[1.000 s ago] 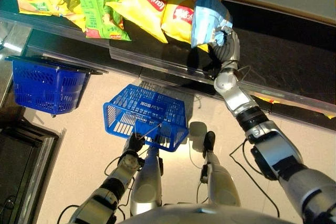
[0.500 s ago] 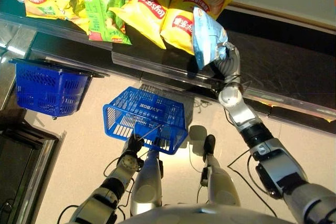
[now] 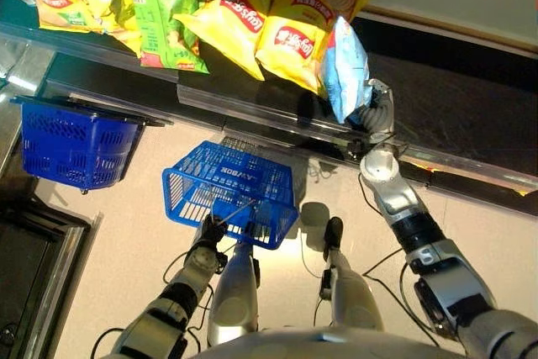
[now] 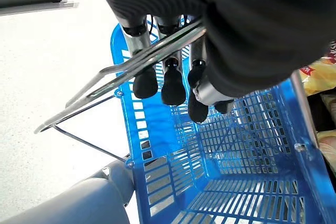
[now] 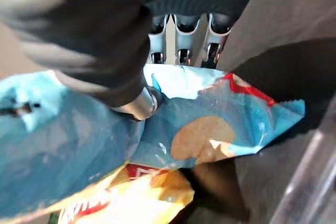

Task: Pick up the snacks into the basket

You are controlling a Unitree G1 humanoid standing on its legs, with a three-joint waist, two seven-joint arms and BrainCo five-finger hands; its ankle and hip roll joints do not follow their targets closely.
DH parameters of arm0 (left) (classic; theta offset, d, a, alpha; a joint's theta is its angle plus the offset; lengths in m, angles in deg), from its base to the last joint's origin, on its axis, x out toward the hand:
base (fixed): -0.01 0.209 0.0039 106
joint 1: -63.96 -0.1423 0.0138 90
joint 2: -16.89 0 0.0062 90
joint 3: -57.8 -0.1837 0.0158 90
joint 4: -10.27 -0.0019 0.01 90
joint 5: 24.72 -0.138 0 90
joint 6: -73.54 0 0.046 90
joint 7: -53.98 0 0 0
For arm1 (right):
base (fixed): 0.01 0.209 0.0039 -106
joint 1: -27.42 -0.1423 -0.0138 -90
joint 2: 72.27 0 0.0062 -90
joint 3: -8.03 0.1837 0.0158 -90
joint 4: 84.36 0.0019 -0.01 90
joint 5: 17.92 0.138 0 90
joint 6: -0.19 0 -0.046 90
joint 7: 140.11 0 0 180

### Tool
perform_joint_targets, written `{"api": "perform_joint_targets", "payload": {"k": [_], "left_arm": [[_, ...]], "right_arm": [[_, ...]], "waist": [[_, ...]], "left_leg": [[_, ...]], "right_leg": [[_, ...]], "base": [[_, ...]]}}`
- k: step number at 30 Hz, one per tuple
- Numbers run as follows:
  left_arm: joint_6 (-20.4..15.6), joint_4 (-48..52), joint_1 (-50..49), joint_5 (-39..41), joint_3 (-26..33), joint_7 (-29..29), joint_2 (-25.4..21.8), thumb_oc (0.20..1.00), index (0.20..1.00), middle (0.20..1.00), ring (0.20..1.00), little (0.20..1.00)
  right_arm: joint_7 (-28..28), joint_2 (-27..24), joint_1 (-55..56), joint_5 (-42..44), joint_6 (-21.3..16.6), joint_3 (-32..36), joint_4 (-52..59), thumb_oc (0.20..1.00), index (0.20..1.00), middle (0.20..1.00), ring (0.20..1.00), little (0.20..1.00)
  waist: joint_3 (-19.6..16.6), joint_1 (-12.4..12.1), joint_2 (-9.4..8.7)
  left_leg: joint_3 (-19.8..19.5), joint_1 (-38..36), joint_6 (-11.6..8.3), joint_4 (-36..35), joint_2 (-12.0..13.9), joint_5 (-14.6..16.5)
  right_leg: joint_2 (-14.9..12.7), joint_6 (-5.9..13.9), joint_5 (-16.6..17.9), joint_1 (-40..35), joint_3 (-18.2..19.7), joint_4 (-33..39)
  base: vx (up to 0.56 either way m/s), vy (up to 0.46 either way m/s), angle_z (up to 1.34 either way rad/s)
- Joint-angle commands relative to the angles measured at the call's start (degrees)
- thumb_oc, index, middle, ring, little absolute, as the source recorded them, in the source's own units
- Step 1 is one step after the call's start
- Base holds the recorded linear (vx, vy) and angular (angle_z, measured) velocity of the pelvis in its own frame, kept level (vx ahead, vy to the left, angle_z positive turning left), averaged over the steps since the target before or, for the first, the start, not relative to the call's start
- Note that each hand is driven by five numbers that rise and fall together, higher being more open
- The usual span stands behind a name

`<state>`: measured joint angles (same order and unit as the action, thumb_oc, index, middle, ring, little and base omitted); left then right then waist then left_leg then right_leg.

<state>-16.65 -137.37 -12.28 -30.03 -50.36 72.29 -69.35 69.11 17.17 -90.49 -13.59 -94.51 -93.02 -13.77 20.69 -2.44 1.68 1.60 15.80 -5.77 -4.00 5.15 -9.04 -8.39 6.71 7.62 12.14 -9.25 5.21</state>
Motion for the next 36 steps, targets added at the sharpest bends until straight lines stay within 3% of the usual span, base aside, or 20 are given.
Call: {"api": "perform_joint_targets", "payload": {"k": [1, 8, 10, 18, 25, 36], "left_arm": [[1.9, -5.0, 0.5, -0.5, 1.5, 0.3, -3.4, 0.2, 0.2, 0.2, 0.2, 0.2], [2.0, -4.4, 0.1, 0.0, 1.8, -0.7, -3.8, 0.2, 0.2, 0.2, 0.2, 0.2], [2.1, -4.4, 0.1, -0.2, 2.5, -1.6, -4.2, 0.2, 0.2, 0.2, 0.2, 0.2], [1.9, -4.8, 0.6, -0.3, 4.0, -3.4, -5.2, 0.2, 0.2, 0.2, 0.2, 0.2], [1.4, -5.6, 0.3, -0.8, 5.9, -5.8, -5.2, 0.2, 0.2, 0.2, 0.2, 0.2], [0.3, -6.0, -1.2, 1.8, 12.3, -6.8, -6.0, 0.2, 0.2, 0.2, 0.2, 0.2]], "right_arm": [[-2.1, -0.9, 3.1, 6.1, -2.6, 3.9, 3.3, 0.2, 0.2, 0.2, 0.2, 0.2], [-3.6, -5.4, 1.1, 12.6, -7.2, 9.1, 13.2, 0.2, 0.2, 0.2, 0.2, 0.2], [-6.7, -8.5, 1.8, 14.2, -8.7, 11.0, 20.0, 0.2, 0.2, 0.2, 0.2, 0.2], [-17.3, -11.8, 6.0, 23.7, -11.1, 11.5, 31.0, 0.2, 0.2, 0.2, 0.2, 0.2], [-29.2, -15.5, 18.5, 27.2, -8.7, 13.0, 40.2, 0.2, 0.2, 0.2, 0.2, 0.2], [-40.3, -19.6, 38.2, 24.7, -3.9, 11.8, 37.8, 0.2, 0.2, 0.2, 0.2, 0.2]], "waist": [[0.0, -0.3, -1.94], [-0.5, 0.0, -2.73], [-0.7, 0.5, -3.32], [-1.6, 1.4, -4.18], [-2.5, 2.3, -4.62], [-1.5, 3.0, -5.04]], "left_leg": [[-0.4, 0.2, 4.2, -1.0, -5.1, 2.7], [-0.3, 0.2, 4.01, -1.0, -5.0, 2.8], [-0.2, -0.1, 3.94, -1.0, -4.9, 2.9], [0.3, -0.8, 3.83, -1.0, -4.6, 3.2], [0.4, -1.2, 3.5, -1.0, -4.3, 3.1], [-0.2, -1.2, 3.15, -1.0, -4.3, 2.6]], "right_leg": [[0.0, 1.91, 2.6, 4.7, 2.4, -0.5], [0.1, 2.02, 2.9, 4.6, 2.6, -0.5], [0.2, 2.02, 2.8, 4.5, 2.7, -0.5], [0.6, 1.91, 2.6, 4.2, 3.1, -0.6], [0.9, 1.7, 2.2, 3.9, 3.0, -0.8], [1.1, 1.49, 1.6, 3.7, 2.4, -1.7]], "base": [[0.0, 0.0, 0.0], [0.01, -0.006, -0.01], [0.02, -0.029, -0.09], [0.01, -0.014, -0.03], [0.0, 0.0, 0.0], [0.0, -0.004, 0.01]]}}
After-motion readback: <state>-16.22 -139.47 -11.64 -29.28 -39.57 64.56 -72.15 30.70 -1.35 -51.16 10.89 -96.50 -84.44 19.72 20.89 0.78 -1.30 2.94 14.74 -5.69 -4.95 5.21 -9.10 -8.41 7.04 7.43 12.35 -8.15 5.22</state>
